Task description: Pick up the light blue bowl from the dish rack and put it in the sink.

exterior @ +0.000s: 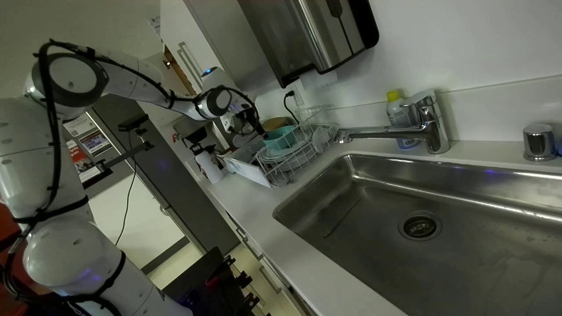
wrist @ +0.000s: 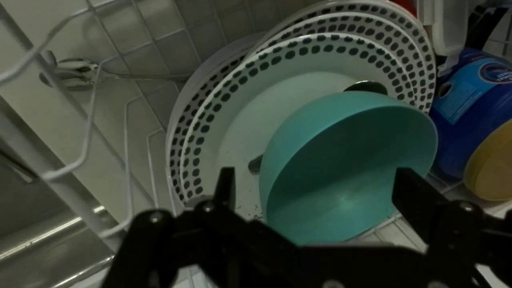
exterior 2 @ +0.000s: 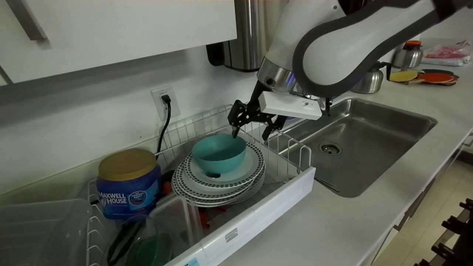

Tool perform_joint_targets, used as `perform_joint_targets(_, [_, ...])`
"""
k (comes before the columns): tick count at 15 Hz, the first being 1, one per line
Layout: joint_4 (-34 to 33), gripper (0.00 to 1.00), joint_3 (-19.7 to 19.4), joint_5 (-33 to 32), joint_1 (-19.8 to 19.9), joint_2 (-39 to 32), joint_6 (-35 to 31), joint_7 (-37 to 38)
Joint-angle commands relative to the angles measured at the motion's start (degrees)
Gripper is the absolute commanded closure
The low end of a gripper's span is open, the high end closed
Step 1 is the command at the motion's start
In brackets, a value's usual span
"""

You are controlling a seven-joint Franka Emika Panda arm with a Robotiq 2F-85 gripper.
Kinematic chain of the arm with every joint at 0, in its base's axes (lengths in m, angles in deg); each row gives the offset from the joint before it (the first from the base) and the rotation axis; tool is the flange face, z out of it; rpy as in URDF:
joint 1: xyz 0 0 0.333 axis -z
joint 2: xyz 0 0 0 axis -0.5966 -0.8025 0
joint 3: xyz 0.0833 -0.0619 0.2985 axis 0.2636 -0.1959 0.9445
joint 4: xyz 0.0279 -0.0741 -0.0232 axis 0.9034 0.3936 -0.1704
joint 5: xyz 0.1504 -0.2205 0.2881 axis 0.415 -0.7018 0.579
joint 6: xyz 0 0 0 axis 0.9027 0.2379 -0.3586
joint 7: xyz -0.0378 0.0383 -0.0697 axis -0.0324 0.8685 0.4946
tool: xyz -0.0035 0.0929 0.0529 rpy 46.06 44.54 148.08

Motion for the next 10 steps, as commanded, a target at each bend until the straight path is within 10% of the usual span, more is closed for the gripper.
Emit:
perform_joint_targets(1, [-6.1, 0.0, -3.6, -4.1, -3.5, -4.6, 1.8, 5.2])
perform_joint_targets(10, [-15.6, 0.0, -6.7, -7.6, -7.5, -11.6, 11.6, 9.7])
